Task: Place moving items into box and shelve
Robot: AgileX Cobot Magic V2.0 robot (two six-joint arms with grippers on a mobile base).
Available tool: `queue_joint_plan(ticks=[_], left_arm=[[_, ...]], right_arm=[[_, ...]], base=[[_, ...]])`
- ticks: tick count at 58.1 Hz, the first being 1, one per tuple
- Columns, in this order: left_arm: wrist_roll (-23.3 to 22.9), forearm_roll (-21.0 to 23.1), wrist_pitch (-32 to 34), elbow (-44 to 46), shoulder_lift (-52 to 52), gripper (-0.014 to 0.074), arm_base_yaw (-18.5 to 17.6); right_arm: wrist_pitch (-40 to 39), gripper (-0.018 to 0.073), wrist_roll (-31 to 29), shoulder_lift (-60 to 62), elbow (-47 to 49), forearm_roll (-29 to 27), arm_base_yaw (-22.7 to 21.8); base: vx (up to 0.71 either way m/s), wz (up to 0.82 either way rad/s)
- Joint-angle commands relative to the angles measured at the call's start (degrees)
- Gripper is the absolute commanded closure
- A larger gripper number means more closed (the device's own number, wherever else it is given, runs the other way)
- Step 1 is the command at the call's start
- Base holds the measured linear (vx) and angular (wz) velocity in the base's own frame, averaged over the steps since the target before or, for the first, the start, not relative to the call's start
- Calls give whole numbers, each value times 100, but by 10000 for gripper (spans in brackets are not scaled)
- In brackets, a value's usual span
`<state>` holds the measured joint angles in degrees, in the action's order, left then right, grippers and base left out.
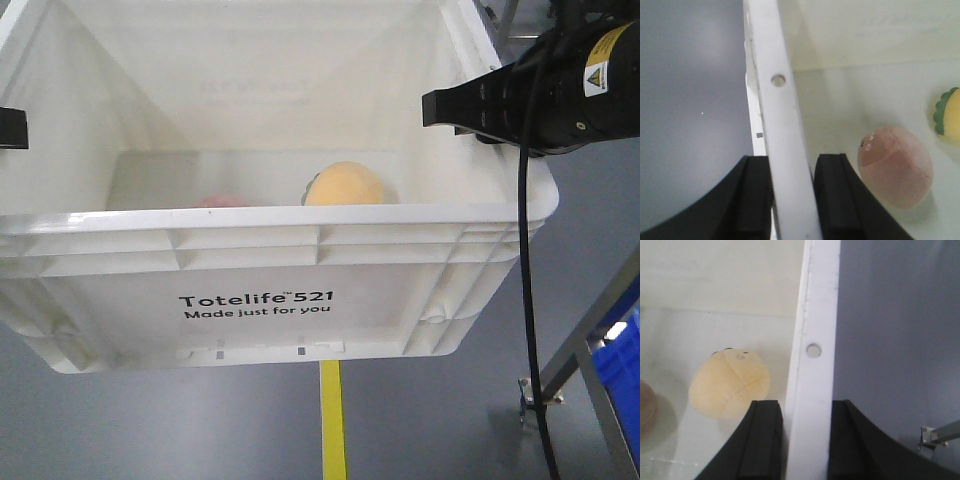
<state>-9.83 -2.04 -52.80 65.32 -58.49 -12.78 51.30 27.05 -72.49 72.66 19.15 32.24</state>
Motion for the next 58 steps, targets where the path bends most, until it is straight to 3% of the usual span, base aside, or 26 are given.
queue_joint_plan(ticks=[1,58], left_arm=[[157,-116,847,237,183,456,-59],[157,-116,847,237,183,456,-59]], right_arm=[[-691,447,-59,193,241,459,-14],[-691,447,-59,193,241,459,-14]], base=[[45,-1],[44,-1]])
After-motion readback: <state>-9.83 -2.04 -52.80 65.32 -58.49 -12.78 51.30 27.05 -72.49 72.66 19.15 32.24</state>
